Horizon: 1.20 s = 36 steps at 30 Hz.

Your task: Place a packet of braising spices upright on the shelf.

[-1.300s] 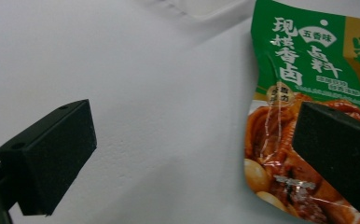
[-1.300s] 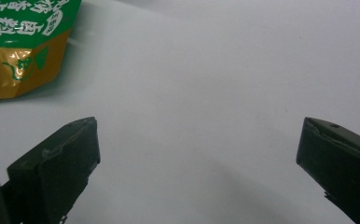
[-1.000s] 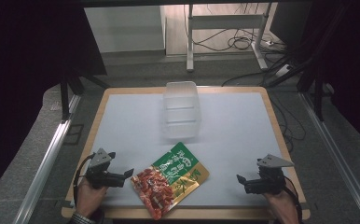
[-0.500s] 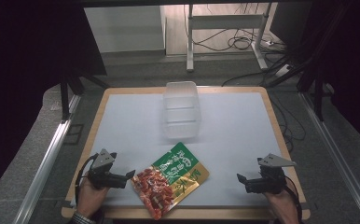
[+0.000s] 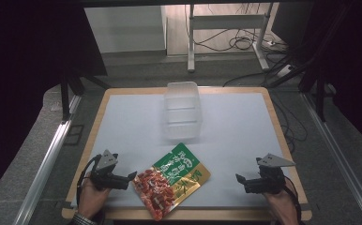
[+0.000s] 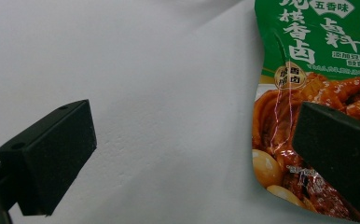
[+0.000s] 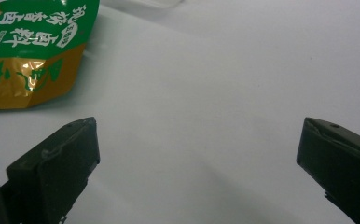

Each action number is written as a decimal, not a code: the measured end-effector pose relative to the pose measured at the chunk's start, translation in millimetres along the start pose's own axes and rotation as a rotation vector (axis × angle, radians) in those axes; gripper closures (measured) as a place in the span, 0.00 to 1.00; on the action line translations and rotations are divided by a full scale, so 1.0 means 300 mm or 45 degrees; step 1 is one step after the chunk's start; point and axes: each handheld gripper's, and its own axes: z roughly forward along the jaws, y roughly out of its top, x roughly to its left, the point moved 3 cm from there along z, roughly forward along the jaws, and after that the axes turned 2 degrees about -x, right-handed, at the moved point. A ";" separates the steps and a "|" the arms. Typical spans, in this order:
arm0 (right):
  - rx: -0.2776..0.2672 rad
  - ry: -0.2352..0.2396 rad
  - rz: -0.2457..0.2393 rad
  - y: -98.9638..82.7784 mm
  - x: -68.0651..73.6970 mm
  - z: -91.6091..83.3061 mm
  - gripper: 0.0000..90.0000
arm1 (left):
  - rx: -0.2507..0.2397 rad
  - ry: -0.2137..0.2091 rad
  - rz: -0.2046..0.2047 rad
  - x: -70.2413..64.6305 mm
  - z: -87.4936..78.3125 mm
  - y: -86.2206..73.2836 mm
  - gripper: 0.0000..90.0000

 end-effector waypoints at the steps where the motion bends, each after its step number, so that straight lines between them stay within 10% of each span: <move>1: -0.002 0.002 -0.004 0.001 0.001 0.002 0.00 | -0.001 0.000 0.001 0.000 0.000 0.000 0.00; 17: -0.024 0.020 -0.034 0.023 0.021 0.035 0.00 | -0.014 0.003 0.007 -0.003 -0.004 0.004 0.00; 36: -0.045 0.186 -0.022 0.076 0.071 0.112 0.02 | -0.024 0.004 0.017 -0.008 -0.003 0.009 0.00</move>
